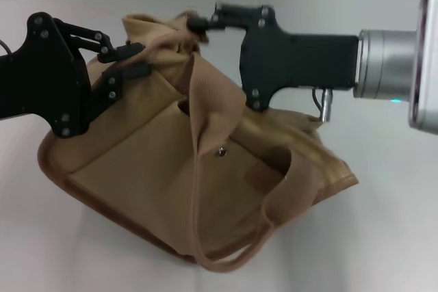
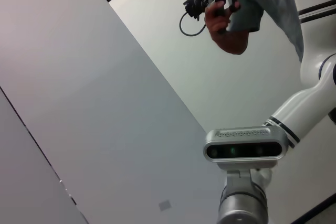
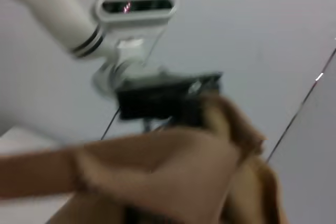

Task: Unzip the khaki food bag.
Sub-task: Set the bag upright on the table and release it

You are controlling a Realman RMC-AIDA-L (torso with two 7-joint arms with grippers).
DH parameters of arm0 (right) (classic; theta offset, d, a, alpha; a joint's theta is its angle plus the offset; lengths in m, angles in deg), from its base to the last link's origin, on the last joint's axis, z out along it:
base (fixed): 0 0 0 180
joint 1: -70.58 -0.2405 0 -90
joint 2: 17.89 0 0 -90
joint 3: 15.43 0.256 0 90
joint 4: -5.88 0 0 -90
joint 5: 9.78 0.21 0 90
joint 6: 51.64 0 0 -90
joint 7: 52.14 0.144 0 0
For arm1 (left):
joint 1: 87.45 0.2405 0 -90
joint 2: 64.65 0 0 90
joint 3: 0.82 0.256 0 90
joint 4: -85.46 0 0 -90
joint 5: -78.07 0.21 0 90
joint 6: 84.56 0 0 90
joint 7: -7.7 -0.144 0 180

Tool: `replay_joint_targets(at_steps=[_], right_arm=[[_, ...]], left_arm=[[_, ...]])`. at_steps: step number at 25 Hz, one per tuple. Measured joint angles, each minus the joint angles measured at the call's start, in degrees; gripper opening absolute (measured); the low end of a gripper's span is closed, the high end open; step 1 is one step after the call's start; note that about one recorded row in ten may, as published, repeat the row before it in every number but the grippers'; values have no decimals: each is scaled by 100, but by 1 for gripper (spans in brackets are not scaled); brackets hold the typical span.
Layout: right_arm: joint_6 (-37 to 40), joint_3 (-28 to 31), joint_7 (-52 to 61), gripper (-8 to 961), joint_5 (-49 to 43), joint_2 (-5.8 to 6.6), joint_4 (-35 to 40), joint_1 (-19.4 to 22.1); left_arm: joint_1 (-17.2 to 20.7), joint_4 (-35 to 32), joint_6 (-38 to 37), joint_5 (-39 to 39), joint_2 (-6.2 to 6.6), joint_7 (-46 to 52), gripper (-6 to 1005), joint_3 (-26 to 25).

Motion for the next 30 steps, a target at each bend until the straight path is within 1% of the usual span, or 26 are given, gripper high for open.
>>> replay_joint_targets(at_steps=[3, 4, 5, 6, 8, 9, 10, 12, 13, 14, 15, 17, 19, 23, 24, 25, 26, 27, 29, 30], right_arm=[[37, 5, 372, 774, -587, -10, 268, 67], [126, 14, 532, 774, -910, -17, 399, 131], [126, 14, 532, 774, -910, -17, 399, 131], [309, 79, 732, 774, -1224, -30, 522, 214], [403, 140, 790, 774, -1301, -34, 560, 252], [591, 331, 822, 774, -1297, -48, 587, 347], [591, 331, 822, 774, -1297, -48, 587, 347], [703, 542, 753, 774, -968, -57, 575, 485], [710, 637, 636, 774, -648, -58, 550, 582], [698, 725, 147, 774, 340, -59, 398, 792], [698, 725, 147, 774, 340, -59, 398, 792], [693, 719, -363, 774, 1178, -56, 221, 940], [637, 690, -690, 774, 1722, -57, 45, 972], [576, 606, -783, 774, 1737, -66, -156, 809], [387, 372, -1002, 774, 1822, -69, -234, 710], [387, 372, -1002, 774, 1822, -69, -234, 710], [73, 66, -1195, 774, 1899, -68, -234, 641], [73, 66, -1195, 774, 1899, -68, -234, 641], [-300, -286, -1288, 774, 1897, -44, -204, 509], [-300, -286, -1288, 774, 1897, -44, -204, 509]], left_arm=[[-6, -5, 14, 1, 5, -1, 90, -21], [-7, -5, 23, 2, 8, -5, 90, -35], [-7, -5, 23, 2, 8, -5, 90, -35], [-9, -6, 26, 2, 12, -6, 90, -51], [-9, -7, 26, 2, 14, -5, 90, -55], [-10, -5, 27, 1, 23, -4, 90, -58], [-10, -5, 27, 1, 23, -4, 90, -58], [-10, -5, 21, -8, 27, -4, 90, -61], [-5, -4, 14, -18, 38, -4, 90, -62], [6, 3, 10, -37, 61, -4, 90, -64], [6, 3, 10, -37, 61, -4, 90, -64], [17, 11, 8, -42, 77, -3, 90, -65], [21, 13, 5, -44, 77, -2, 90, -64], [8, 6, 2, -43, 65, -1, 90, -53], [-1, 4, -3, -35, 64, 0, 90, -36], [-1, 4, -3, -35, 64, 0, 90, -36], [-6, 3, -6, -29, 69, 0, 90, -25], [-6, 3, -6, -29, 69, 0, 90, -25], [-12, 0, -9, -21, 82, 0, 90, -22], [-12, 0, -9, -21, 82, 0, 90, -22]])
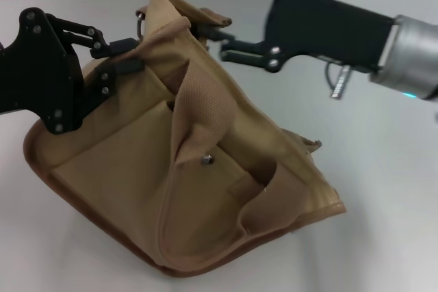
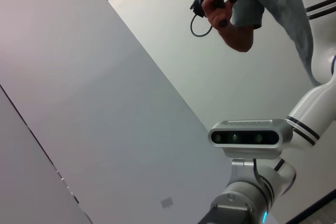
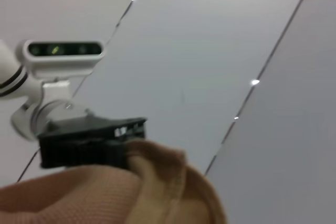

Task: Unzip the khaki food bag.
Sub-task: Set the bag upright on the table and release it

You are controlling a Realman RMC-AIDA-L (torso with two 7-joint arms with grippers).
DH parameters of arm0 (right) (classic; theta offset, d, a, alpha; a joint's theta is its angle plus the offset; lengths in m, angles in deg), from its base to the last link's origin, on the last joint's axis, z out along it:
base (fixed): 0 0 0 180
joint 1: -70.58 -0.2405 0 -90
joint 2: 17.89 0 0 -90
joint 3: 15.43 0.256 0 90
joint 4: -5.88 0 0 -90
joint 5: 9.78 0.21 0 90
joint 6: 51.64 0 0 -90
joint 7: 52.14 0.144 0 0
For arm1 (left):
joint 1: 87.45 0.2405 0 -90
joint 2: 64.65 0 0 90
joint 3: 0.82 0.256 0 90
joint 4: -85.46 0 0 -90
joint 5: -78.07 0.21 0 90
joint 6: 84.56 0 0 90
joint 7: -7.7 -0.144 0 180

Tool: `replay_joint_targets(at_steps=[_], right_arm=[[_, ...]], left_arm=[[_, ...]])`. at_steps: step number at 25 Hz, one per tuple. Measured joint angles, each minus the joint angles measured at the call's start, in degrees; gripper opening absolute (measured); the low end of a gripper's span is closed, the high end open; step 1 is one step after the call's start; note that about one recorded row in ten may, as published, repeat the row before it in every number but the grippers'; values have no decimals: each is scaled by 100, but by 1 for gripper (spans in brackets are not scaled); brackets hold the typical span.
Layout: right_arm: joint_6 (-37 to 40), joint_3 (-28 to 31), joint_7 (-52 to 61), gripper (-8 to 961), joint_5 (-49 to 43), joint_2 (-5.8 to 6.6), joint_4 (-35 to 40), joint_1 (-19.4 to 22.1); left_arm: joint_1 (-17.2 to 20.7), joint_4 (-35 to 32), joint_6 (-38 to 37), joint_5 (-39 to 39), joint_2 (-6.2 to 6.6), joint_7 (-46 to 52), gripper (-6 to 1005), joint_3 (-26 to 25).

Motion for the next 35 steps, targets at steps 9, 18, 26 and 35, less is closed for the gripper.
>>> replay_joint_targets(at_steps=[9, 18, 26, 35], right_arm=[[-555, -598, -139, 775, -303, 28, 61, -383], [-712, -797, 568, 774, -1166, 30, 339, -500], [-395, -756, 1229, 773, -2160, 20, 549, -208], [-118, -373, 577, 773, -822, -11, 471, 289]], left_arm=[[2, -9, -10, 13, 25, -32, 90, 2], [2, 4, 25, 24, 41, -49, 90, -12], [-6, 35, 71, 25, 50, -51, 90, -45], [-57, 41, 159, -42, 37, -45, 88, -62]])
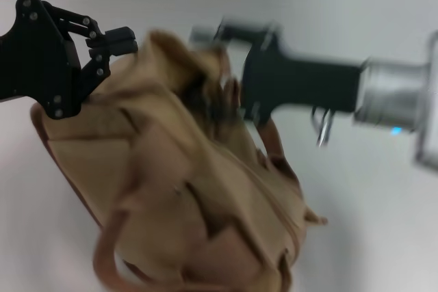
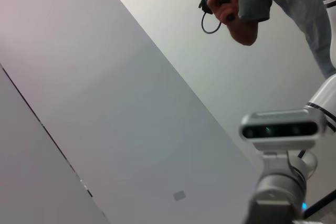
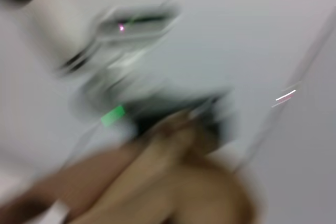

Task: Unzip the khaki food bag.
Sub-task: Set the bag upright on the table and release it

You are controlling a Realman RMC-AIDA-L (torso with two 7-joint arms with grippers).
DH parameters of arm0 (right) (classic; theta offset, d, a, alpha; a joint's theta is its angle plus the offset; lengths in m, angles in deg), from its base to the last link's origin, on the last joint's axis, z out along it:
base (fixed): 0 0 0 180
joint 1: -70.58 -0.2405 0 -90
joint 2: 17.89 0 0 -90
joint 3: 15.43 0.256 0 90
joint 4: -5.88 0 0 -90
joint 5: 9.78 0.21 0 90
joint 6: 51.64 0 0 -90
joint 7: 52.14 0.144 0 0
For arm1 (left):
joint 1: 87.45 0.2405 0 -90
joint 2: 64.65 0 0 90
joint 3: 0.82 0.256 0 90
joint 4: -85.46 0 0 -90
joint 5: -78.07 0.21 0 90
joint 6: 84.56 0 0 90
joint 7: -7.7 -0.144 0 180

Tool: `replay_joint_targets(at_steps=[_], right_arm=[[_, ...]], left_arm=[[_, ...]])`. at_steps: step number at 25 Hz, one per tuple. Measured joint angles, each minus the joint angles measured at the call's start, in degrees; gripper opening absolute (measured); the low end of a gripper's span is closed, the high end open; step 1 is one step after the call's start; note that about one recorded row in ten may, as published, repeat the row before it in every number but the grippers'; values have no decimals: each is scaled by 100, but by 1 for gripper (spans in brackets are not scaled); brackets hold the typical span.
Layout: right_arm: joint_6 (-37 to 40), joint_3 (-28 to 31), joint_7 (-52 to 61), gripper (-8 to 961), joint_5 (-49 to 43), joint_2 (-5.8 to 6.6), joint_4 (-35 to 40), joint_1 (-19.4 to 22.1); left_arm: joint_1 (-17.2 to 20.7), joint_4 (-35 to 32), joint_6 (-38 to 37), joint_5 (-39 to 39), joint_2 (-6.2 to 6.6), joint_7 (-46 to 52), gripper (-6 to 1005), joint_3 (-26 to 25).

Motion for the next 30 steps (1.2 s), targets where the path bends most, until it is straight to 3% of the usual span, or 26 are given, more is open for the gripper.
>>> replay_joint_targets(at_steps=[4, 6, 16, 20, 22, 23, 24, 25, 29, 30], right_arm=[[363, 344, -553, 773, 1329, 27, -302, 135], [487, 484, -571, 773, 1401, 23, -391, 138], [750, 801, -558, 773, 1501, 20, -589, 213], [773, 902, -553, 773, 1518, 21, -728, 216], [905, 1035, -537, 773, 1715, 29, -1039, 207], [905, 1035, -537, 773, 1715, 29, -1039, 207], [1028, 1067, -542, 773, 1943, 38, -1326, 184], [1028, 1067, -542, 773, 1943, 38, -1326, 184], [1205, 1250, -560, 773, 2061, 42, -1812, 89], [1205, 1250, -560, 773, 2061, 42, -1812, 89]], left_arm=[[-40, 3, 35, 5, -9, 12, 42, 3], [-56, 3, 41, 6, -5, 24, -2, 2], [-7, 3, 69, 16, -22, -12, -2, -195], [143, 5, 39, 12, -82, -27, -2, -631], [320, 78, -33, -2, -201, -30, -1, -1182], [320, 78, -33, -2, -201, -30, -1, -1182], [476, 231, -60, -55, -301, -15, -1, -1614], [476, 231, -60, -55, -301, -15, 7, -1614], [820, 866, 27, -129, -418, 96, 39, -2537], [820, 866, 27, -129, -418, 96, 47, -2537]])
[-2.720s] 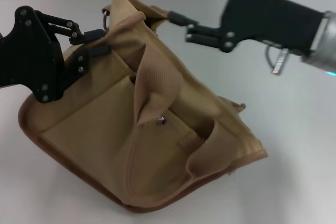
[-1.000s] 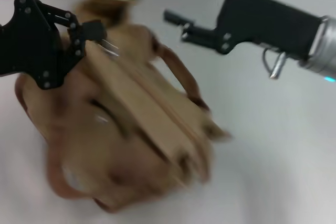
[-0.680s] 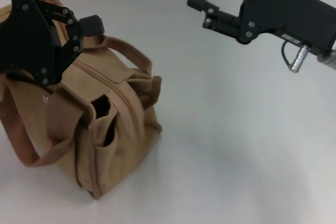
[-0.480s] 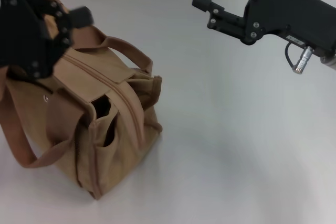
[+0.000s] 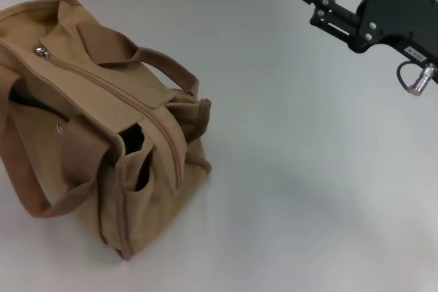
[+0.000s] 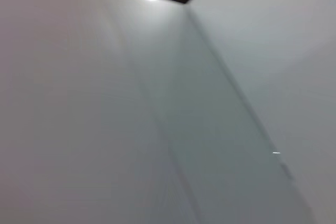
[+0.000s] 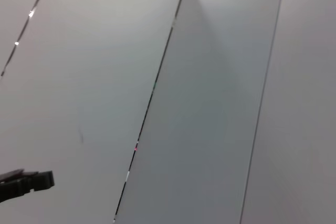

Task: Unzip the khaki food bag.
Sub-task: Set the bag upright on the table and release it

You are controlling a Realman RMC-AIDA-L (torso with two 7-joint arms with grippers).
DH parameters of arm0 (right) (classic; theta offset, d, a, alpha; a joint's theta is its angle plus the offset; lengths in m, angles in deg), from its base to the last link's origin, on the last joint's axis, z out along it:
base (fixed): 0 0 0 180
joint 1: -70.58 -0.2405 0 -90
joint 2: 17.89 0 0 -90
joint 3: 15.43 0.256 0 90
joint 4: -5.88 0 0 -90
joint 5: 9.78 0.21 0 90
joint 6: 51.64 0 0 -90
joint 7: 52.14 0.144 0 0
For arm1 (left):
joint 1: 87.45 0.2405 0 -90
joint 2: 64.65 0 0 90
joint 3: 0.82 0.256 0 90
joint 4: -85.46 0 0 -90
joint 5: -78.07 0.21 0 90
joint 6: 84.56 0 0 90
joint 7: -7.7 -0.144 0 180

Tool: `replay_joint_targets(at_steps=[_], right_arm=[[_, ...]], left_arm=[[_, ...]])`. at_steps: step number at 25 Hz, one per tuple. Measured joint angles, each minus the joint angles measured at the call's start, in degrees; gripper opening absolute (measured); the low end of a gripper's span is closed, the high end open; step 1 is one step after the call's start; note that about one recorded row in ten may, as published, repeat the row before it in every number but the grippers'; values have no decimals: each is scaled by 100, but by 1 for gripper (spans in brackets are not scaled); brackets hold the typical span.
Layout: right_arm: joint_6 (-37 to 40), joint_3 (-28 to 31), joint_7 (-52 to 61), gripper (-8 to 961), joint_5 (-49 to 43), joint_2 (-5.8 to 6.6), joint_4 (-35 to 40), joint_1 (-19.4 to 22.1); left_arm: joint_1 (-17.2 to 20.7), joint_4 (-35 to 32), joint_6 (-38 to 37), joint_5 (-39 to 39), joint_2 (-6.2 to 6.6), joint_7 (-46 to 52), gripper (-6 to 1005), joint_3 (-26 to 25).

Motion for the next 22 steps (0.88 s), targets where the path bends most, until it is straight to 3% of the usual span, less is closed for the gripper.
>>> replay_joint_targets(at_steps=[2, 7, 9, 11, 13, 14, 18, 22], right_arm=[[30, 30, 0, 773, 2, 5, -140, -46], [39, 51, 15, 773, -9, 9, -259, -88], [46, 45, 23, 773, -36, 9, -298, -101], [49, 45, 25, 773, -38, 8, -305, -101], [53, 53, 28, 773, -41, 8, -325, -101], [61, 51, 29, 773, -43, 8, -340, -100], [76, 35, 30, 773, -46, 8, -374, -101], [103, 33, 32, 773, -50, 8, -420, -124]], left_arm=[[148, 186, 184, 4, 14, 422, 62, -326], [396, 168, 597, 109, 45, 856, 102, -386], [574, 123, 839, 293, 161, 1143, 185, -371], [574, 123, 839, 293, 161, 1143, 268, -371], [661, 148, 1012, 618, 385, 1495, 345, -379], [696, 145, 1102, 676, 427, 1538, 380, -393], [758, 112, 1351, 740, 465, 1541, 519, -394], [747, 123, 1671, 1090, 597, 1545, 674, -361]])
